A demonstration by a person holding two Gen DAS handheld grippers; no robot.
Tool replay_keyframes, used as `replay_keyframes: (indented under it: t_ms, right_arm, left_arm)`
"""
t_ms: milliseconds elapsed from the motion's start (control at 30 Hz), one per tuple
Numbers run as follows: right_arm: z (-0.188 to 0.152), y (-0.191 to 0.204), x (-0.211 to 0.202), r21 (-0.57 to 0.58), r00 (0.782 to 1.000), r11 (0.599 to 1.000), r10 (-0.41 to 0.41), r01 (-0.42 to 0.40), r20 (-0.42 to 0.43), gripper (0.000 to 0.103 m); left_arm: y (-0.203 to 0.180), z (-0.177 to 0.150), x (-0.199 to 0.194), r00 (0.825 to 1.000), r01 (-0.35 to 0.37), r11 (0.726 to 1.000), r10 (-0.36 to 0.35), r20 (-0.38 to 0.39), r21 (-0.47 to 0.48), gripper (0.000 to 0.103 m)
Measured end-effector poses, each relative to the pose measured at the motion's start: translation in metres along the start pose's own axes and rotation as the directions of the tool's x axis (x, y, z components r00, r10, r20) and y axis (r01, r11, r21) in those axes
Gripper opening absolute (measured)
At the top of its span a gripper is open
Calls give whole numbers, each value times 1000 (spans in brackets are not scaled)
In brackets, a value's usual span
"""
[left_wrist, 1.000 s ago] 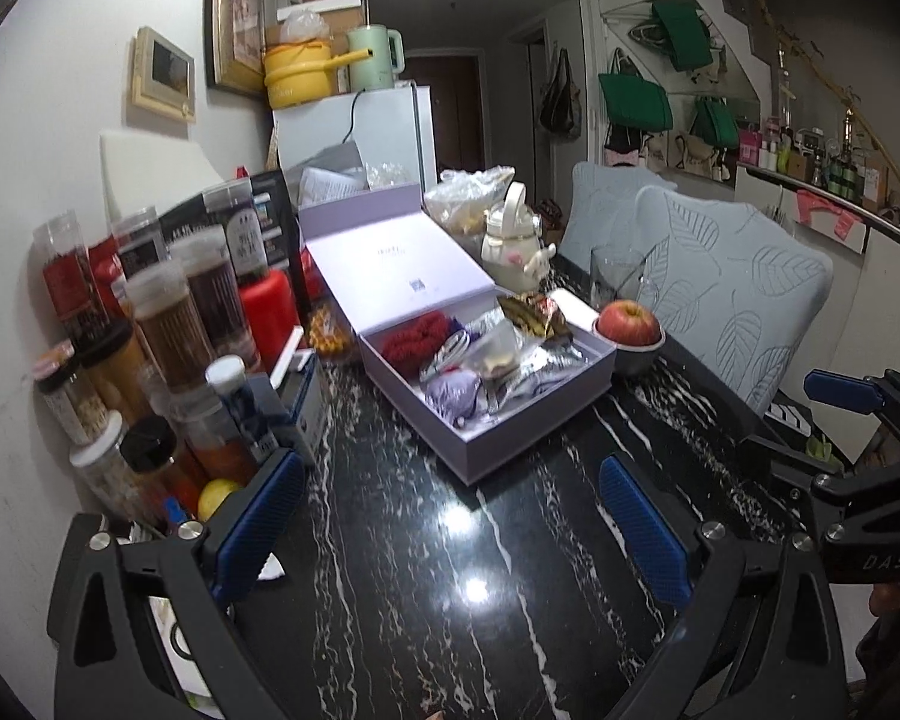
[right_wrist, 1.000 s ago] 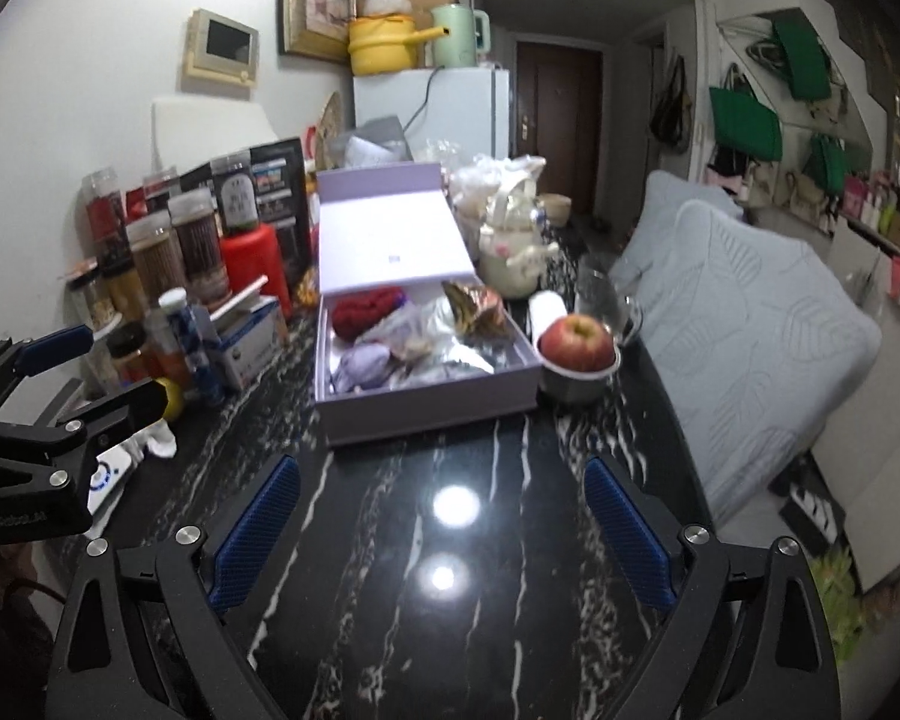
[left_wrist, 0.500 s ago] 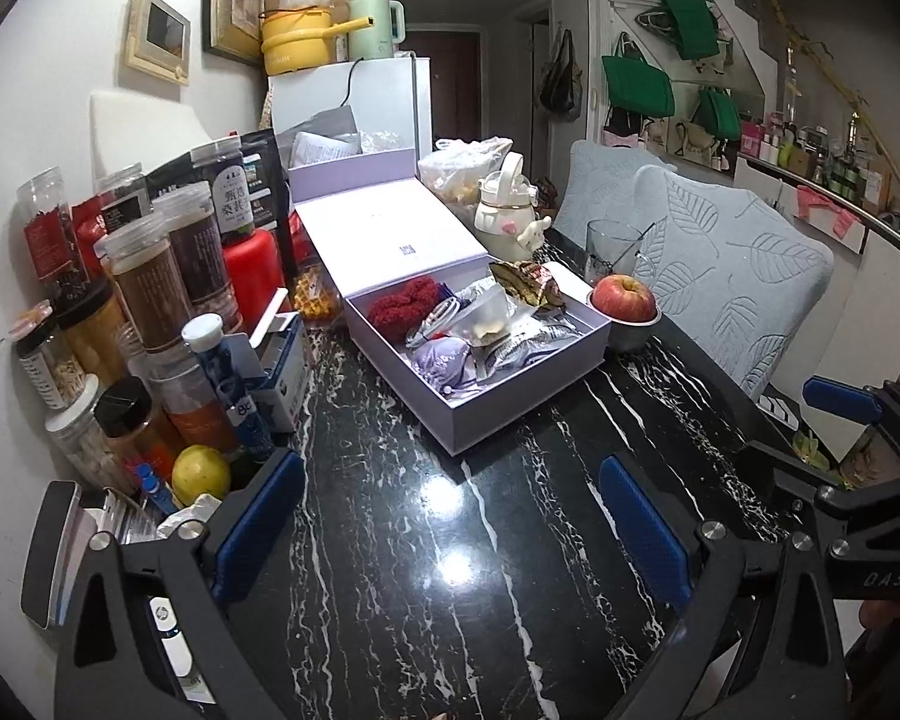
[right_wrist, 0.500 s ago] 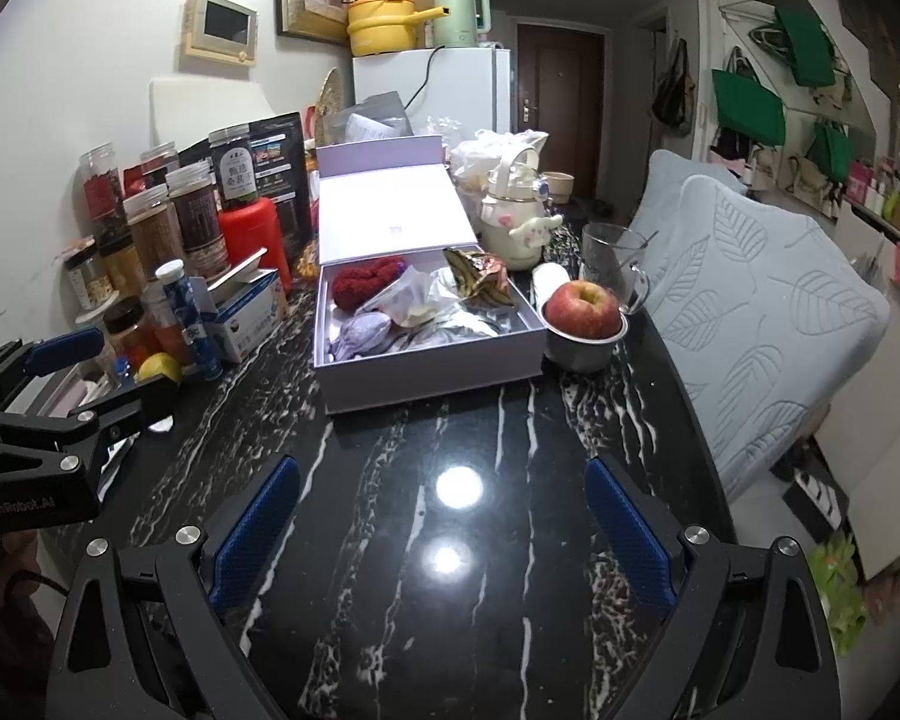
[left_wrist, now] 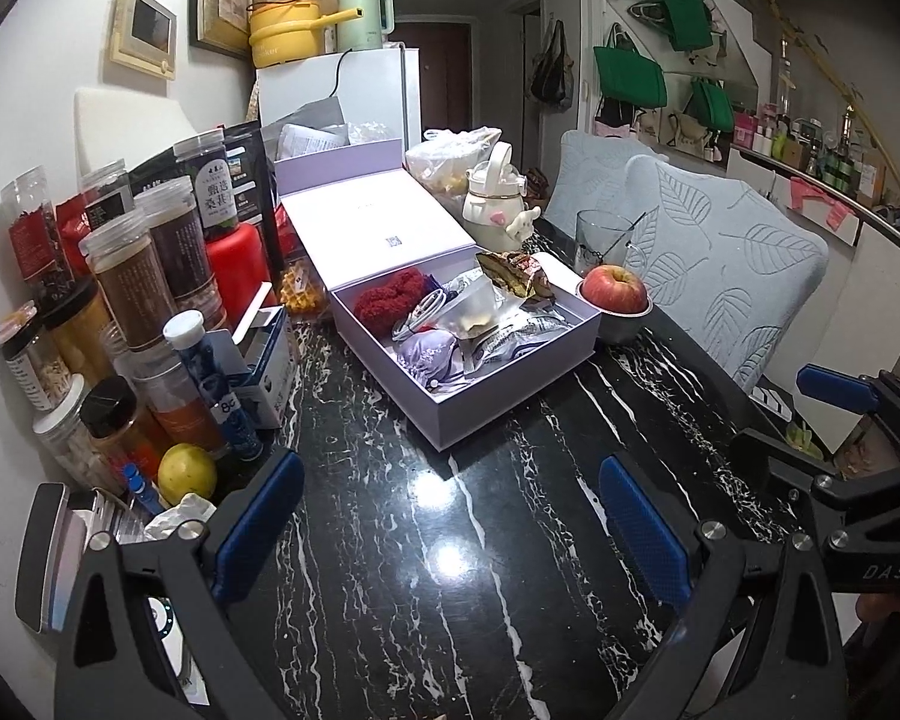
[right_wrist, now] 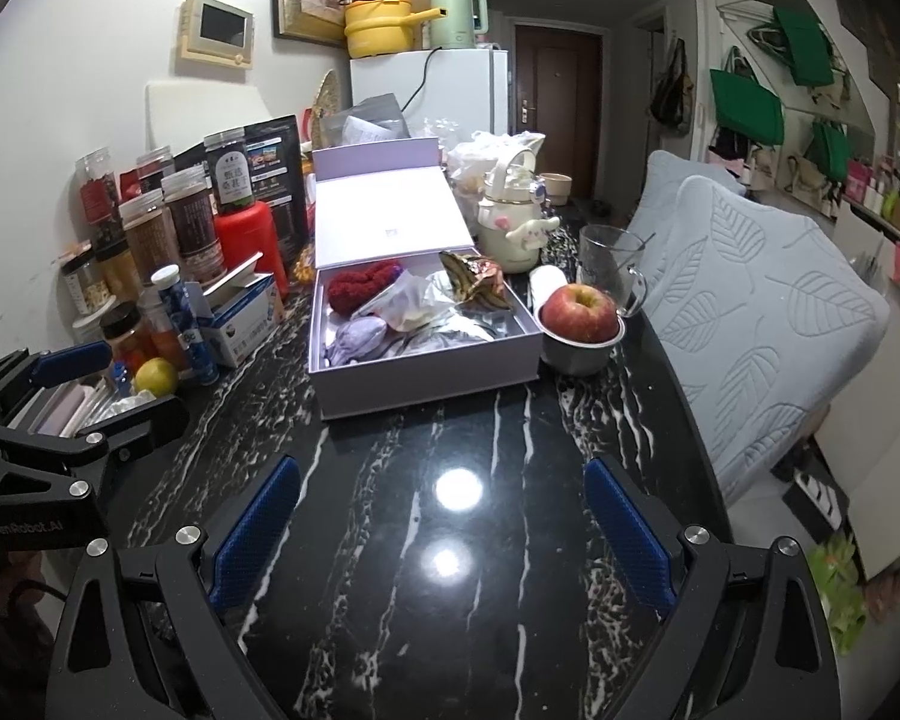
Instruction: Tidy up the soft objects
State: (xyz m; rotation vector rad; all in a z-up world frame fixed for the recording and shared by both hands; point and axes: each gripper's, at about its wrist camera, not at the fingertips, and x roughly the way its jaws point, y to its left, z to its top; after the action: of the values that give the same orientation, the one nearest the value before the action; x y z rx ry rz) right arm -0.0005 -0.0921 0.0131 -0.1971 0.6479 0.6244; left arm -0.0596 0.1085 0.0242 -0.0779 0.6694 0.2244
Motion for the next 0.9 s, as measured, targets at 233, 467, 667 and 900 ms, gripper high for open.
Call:
replay_keyframes:
  t_ms: [233,467,667,900]
  right_arm:
    - [1,-4,4,5,1000,1000,-6,6,-6,97]
    - [1,-5,6,6,1000,1000,-10,10,-11,97]
    - [0,-5,7,6,1000,1000,-12,12,-13,97]
    - [0,-6,8,6,1000,1000,-12,12,-14,97]
  left_arm:
    - [0,0,2,1000,2,1000,-2,-3,-1,101]
    - [0,0,5,1000,2,1000,-2,-9,-3,101]
    - [0,1,6,1000,2,1000,-2,-8,-3,101]
    - [-1,1,6,1000,3,1000,-3,-9,-2,101]
